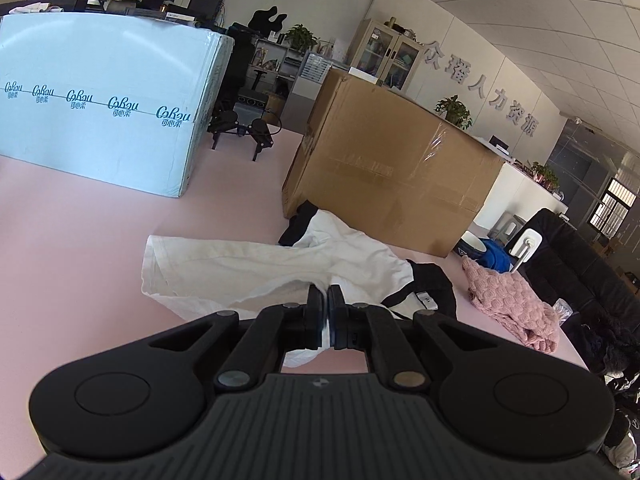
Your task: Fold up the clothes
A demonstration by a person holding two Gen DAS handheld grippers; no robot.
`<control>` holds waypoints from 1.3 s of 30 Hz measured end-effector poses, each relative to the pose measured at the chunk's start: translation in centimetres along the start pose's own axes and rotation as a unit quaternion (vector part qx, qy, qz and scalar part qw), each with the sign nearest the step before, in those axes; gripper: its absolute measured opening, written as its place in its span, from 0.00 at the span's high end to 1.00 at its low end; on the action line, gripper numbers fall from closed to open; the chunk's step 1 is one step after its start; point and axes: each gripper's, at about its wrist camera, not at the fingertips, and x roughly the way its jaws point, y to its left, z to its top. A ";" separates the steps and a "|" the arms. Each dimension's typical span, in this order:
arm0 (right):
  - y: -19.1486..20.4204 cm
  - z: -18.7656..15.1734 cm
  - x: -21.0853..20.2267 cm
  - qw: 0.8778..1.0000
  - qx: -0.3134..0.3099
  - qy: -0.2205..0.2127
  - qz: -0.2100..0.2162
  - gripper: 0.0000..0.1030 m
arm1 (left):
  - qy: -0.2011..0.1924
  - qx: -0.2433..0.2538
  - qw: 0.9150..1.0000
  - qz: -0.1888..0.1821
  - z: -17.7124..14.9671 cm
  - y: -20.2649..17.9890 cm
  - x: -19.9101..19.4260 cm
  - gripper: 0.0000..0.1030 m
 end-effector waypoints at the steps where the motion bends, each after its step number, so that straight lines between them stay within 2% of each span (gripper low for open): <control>1: 0.0 0.2 0.3 1.000 0.000 0.001 -0.002 0.47 | -0.003 0.003 1.000 -0.004 0.2 -0.3 0.0 0.97; 2: -0.1 0.5 0.6 1.000 -0.002 0.000 -0.001 0.51 | -0.005 0.007 1.000 -0.007 0.3 -0.6 0.1 0.97; 4: -0.1 0.9 1.0 1.000 -0.006 -0.003 0.002 0.83 | -0.006 0.015 1.000 -0.009 0.6 -1.0 0.3 0.97; 6: -0.9 1.2 1.1 1.000 0.010 -0.005 0.013 0.94 | -0.008 0.030 1.000 -0.001 0.7 -1.3 0.3 0.97; 8: -1.5 1.4 1.0 0.999 0.021 -0.008 0.026 0.95 | -0.009 0.044 0.999 0.010 0.5 -1.4 0.2 0.97; 10: -1.7 1.7 -0.2 0.999 0.006 -0.034 0.036 0.97 | -0.007 0.052 0.998 0.018 0.2 -1.2 0.0 0.97; 11: -1.6 2.1 -1.7 0.997 -0.024 -0.075 0.021 0.97 | -0.006 0.051 0.998 0.022 0.0 -0.9 -0.1 0.97; 15: -1.6 3.8 -5.4 0.984 -0.085 -0.157 -0.026 0.97 | 0.000 0.041 0.998 0.044 -0.4 0.6 -0.2 0.97; 18: -2.3 5.0 -7.4 0.979 -0.105 -0.175 -0.016 0.97 | 0.017 0.028 0.998 0.048 -0.9 1.8 -0.1 0.97; 20: -2.6 5.2 -8.0 0.978 -0.129 -0.165 -0.008 0.97 | 0.028 0.020 0.998 0.051 -1.2 2.4 -0.2 0.97; 21: -2.9 5.0 -7.9 0.981 -0.129 -0.143 0.007 0.96 | 0.031 0.017 0.998 0.052 -1.3 2.6 -0.2 0.97; 23: -3.4 4.5 -7.5 0.986 -0.122 -0.108 0.030 0.84 | 0.036 0.009 0.999 0.034 -1.1 2.7 -0.2 0.97; 24: -3.3 4.0 -6.8 0.989 -0.114 -0.082 0.038 0.73 | 0.038 0.004 0.999 0.020 -0.8 2.7 -0.2 0.97; 25: -3.3 3.4 -6.0 0.992 -0.106 -0.056 0.045 0.72 | 0.040 0.002 0.999 0.006 -0.6 2.5 -0.2 0.97; 26: -2.9 2.9 -5.5 0.992 -0.115 -0.049 0.038 0.72 | 0.041 0.006 0.999 -0.007 -0.1 1.9 -0.2 0.97; 27: -2.1 2.3 -4.7 0.989 -0.141 -0.040 0.007 0.68 | 0.043 0.009 0.999 -0.021 0.3 1.3 -0.1 0.97; 28: -1.5 1.9 -4.1 0.987 -0.159 -0.033 -0.014 0.53 | 0.045 0.012 0.998 -0.034 0.8 0.8 -0.1 0.97; 29: -0.7 1.6 -3.4 0.983 -0.183 -0.014 -0.029 0.46 | 0.045 0.017 0.998 -0.043 1.1 0.2 -0.1 0.97; 30: -0.5 1.3 -3.1 0.981 -0.191 -0.007 -0.024 0.37 | 0.039 0.029 0.998 -0.044 1.4 -0.6 -0.3 0.97; 32: 0.0 0.8 -2.5 0.979 -0.204 0.003 0.010 0.34 | 0.027 0.059 0.996 -0.057 1.8 -2.3 -0.5 0.97; 34: 0.7 0.3 -1.6 0.976 -0.216 0.014 0.032 0.35 | 0.031 0.058 0.995 -0.071 1.9 -2.8 -0.2 0.97; 35: 0.9 0.1 -1.0 0.976 -0.217 0.005 0.034 0.36 | 0.035 0.055 0.995 -0.073 2.0 -2.9 0.0 0.97; 36: 1.1 0.0 -0.3 0.977 -0.213 -0.011 0.032 0.38 | 0.037 0.053 0.995 -0.072 2.0 -3.0 0.2 0.97; 38: 1.3 0.7 0.9 0.981 -0.190 -0.013 0.039 0.72 | 0.032 0.052 0.996 -0.059 2.0 -2.9 0.2 0.97; 39: 1.2 1.1 1.2 0.983 -0.181 -0.009 0.033 0.93 | 0.029 0.051 0.997 -0.053 2.0 -2.8 0.2 0.97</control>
